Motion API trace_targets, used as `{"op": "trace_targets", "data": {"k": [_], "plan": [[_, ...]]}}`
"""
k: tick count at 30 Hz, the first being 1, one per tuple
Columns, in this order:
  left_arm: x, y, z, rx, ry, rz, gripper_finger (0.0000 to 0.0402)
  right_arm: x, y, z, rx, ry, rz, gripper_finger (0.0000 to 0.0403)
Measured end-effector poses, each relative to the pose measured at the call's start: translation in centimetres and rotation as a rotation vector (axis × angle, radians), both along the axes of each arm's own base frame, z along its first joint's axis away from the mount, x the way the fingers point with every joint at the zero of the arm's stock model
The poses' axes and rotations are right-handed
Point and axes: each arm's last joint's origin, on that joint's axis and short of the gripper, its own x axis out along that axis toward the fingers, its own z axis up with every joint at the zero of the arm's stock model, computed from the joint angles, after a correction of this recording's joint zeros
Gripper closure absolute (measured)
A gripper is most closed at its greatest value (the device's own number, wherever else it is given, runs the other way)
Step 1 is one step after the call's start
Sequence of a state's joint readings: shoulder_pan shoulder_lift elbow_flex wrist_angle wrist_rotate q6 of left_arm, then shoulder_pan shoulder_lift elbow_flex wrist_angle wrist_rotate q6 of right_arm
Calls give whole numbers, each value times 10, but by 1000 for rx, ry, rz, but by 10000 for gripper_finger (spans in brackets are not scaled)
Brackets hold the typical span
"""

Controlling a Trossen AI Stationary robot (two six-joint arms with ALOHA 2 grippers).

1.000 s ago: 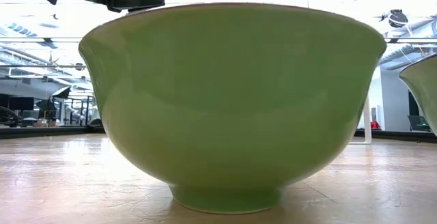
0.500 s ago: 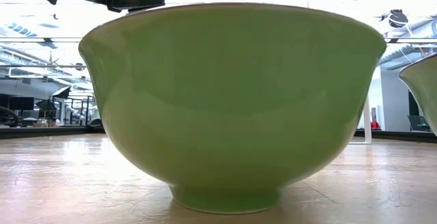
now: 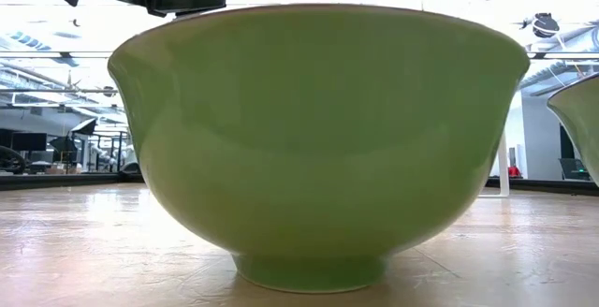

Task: Pick & Place Mini bowls
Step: Stack the right green bowl on the green bowl on the shelf

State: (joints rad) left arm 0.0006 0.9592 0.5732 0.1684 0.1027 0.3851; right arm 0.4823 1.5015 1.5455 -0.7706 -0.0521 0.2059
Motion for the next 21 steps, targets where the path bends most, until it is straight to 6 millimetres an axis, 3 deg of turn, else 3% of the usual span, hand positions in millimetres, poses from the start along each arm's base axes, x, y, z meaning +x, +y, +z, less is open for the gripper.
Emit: {"op": "trace_targets", "data": {"k": [9,21], "plan": [[0,0,0,-13,1,3,353,21,36,-62,-92,238,18,182],[0,0,1,-24,-9,6,353,27,42,-93,-87,425,-137,191]]}}
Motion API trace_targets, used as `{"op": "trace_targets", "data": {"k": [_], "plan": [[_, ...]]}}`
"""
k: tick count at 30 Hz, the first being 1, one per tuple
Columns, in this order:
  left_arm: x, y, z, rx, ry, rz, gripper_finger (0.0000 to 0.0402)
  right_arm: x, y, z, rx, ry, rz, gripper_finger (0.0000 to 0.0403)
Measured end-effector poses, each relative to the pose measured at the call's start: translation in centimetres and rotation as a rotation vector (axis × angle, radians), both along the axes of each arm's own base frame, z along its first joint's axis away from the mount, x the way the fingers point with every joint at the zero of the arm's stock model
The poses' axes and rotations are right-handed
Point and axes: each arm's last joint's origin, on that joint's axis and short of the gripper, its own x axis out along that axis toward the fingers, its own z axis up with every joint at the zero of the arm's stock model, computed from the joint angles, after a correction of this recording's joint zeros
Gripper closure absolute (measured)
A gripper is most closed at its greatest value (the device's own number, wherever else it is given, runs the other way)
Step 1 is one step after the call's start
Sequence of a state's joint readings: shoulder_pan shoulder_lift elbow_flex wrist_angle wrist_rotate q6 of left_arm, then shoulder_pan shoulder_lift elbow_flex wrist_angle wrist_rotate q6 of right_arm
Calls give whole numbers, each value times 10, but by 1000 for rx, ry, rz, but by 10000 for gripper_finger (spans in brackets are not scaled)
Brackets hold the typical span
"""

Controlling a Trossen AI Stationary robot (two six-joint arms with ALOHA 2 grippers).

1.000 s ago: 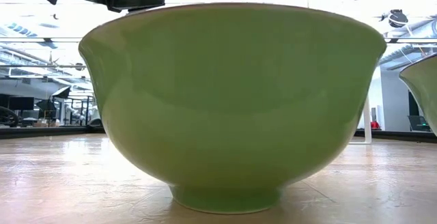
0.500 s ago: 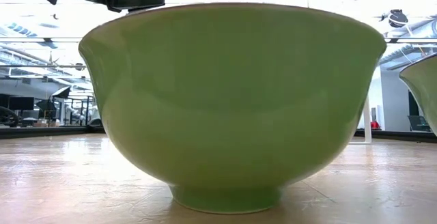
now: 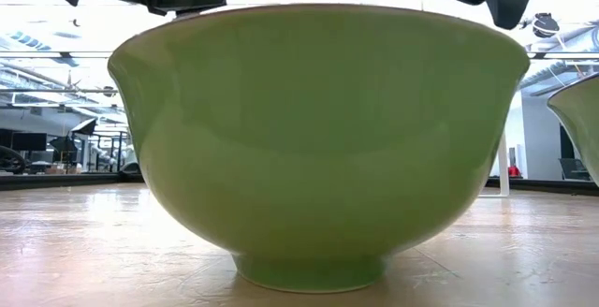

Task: Pick & Place Mini bowls
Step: Stack the right green bowl on the green bowl on the shelf

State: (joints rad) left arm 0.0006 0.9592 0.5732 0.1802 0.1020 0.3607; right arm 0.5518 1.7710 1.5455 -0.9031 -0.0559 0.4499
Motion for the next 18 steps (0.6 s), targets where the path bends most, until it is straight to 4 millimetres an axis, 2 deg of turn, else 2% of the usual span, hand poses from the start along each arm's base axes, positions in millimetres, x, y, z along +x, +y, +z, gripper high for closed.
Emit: {"op": "trace_targets", "data": {"k": [9,18], "plan": [[1,0,7,6,-79,15,353,-1,9,-6,48,18,-118,192],[2,4,13,-30,-131,129,353,-13,23,-38,82,14,-118,193]]}}
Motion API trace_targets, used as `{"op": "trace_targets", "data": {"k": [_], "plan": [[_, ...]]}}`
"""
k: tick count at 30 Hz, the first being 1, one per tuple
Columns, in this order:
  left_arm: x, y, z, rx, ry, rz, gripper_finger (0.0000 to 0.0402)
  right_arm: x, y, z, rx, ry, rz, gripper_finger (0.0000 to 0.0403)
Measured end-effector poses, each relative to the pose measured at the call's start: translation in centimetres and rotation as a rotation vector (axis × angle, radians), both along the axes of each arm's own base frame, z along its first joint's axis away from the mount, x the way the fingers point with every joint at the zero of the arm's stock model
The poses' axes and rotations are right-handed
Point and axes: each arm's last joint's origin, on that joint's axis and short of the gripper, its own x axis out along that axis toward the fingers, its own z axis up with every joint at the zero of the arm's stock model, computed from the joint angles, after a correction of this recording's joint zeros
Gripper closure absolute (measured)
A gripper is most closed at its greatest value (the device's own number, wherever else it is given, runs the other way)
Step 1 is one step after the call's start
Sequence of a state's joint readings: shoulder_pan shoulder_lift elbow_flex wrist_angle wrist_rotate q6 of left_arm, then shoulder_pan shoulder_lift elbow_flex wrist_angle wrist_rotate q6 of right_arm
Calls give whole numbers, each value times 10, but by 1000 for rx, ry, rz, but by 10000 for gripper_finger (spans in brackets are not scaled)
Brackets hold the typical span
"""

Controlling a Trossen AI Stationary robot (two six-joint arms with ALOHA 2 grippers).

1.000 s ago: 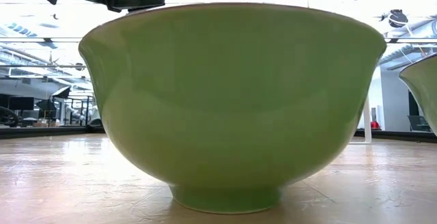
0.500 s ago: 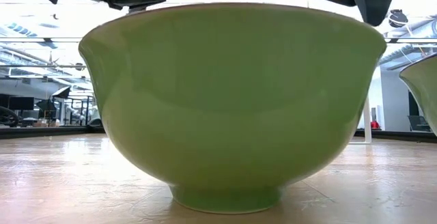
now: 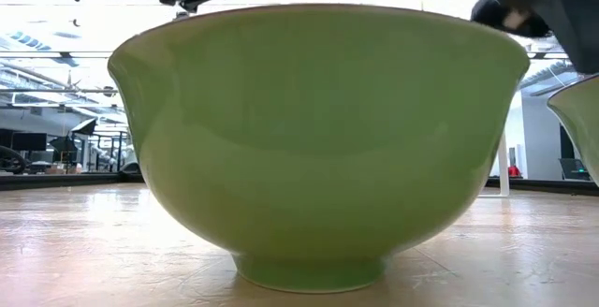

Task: Pick & Place Mini bowls
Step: Stack the right green bowl on the green bowl on the shelf

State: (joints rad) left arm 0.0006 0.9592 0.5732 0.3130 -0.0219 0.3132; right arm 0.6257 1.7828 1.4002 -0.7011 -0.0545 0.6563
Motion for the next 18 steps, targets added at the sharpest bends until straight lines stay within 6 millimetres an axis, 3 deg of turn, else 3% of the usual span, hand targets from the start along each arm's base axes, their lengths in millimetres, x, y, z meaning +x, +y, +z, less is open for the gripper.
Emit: {"op": "trace_targets", "data": {"k": [12,18], "plan": [[0,0,0,-81,-1,14,353,-17,-9,-39,-27,120,-117,193],[0,0,0,-69,-1,13,353,-21,-14,-46,-31,155,-178,193]]}}
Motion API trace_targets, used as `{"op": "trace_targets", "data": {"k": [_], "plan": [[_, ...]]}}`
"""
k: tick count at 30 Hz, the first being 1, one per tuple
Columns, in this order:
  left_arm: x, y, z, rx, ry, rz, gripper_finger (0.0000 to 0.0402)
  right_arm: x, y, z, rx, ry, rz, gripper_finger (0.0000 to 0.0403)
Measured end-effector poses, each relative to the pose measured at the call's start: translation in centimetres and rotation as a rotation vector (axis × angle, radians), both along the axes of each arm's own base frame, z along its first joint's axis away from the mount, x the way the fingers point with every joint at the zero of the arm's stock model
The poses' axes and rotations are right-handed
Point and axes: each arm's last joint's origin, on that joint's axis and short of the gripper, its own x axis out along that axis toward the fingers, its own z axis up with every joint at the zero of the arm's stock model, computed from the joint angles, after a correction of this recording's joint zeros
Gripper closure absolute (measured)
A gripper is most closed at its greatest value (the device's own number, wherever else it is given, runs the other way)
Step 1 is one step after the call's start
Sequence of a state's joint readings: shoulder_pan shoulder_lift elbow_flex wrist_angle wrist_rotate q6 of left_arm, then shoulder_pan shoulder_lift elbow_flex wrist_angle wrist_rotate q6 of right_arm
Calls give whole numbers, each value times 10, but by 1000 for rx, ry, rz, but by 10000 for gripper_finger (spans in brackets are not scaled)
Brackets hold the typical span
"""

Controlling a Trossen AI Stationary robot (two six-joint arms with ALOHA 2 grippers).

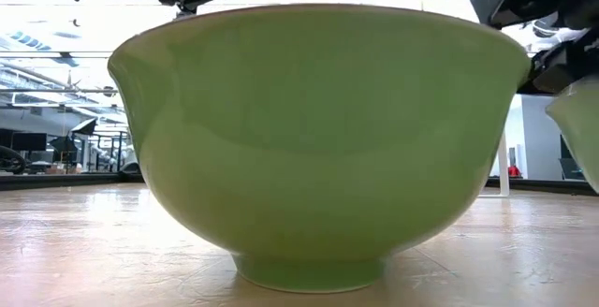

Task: Pick & Place Mini bowls
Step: Stack the right green bowl on the green bowl on the shelf

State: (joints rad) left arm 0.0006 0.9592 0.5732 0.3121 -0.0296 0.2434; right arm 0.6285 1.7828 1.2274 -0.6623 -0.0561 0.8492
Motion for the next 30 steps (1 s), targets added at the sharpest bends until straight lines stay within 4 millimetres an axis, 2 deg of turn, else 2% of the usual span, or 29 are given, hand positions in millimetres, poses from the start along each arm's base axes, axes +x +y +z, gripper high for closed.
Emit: {"op": "trace_targets", "data": {"k": [15,30], "plan": [[0,0,0,43,1,-3,353,1,-3,0,50,58,-105,193],[0,0,0,44,-3,-3,353,4,-26,-2,-61,106,-183,193]]}}
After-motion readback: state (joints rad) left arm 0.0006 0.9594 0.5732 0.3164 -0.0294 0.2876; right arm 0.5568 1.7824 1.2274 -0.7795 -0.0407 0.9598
